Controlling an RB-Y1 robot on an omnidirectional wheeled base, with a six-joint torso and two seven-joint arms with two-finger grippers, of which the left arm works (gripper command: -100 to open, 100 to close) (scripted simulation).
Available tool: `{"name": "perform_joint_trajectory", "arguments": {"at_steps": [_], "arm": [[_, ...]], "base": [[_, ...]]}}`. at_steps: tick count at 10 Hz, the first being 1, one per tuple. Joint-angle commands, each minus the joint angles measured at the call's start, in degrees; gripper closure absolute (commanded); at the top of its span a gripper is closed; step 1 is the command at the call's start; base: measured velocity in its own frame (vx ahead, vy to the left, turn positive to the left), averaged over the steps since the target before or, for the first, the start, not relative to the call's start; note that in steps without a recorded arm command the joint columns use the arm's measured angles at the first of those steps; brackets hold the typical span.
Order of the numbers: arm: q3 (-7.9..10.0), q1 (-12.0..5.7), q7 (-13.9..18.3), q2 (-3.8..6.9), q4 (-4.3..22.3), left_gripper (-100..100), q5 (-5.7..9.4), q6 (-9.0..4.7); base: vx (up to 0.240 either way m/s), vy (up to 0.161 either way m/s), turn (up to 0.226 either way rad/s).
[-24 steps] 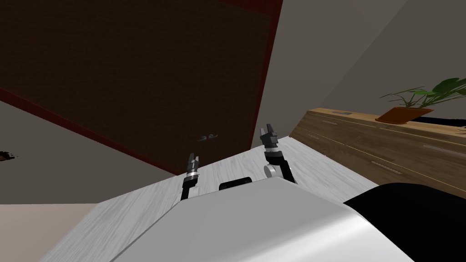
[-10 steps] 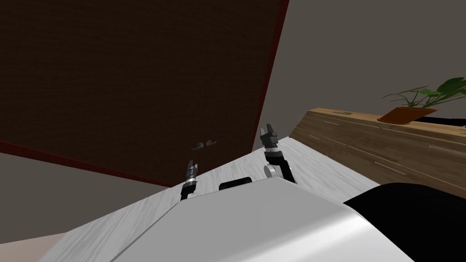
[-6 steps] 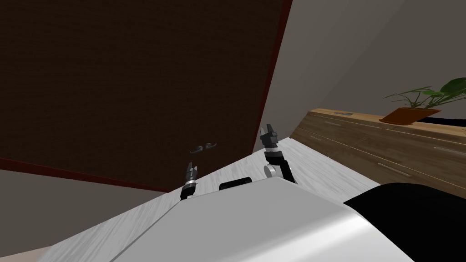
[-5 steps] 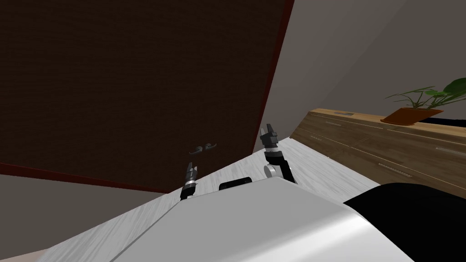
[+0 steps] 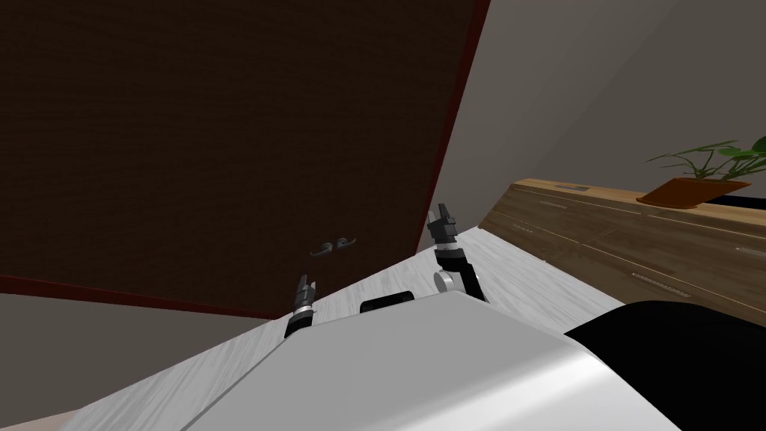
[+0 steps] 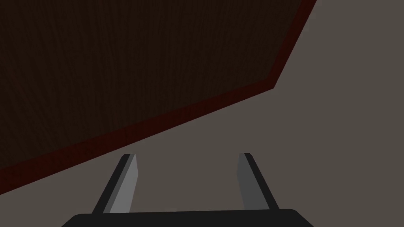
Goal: Pull the door open
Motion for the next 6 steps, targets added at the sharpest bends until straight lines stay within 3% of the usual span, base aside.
{"name": "perform_joint_trajectory", "arguments": {"at_steps": [1, 3, 6], "arm": [[1.63, 1.66, 0.3, 1.23, 0.2, -100, 0.84, 0.45], [3.04, 2.38, 0.7, 2.56, 1.6, -100, 1.62, 0.07], [3.48, 1.91, 1.3, 3.16, 2.7, -100, 2.02, -0.59]], "base": [[0.04, -0.003, 0.0], [0.093, 0.011, -0.009], [0.129, 0.067, -0.066]]}}
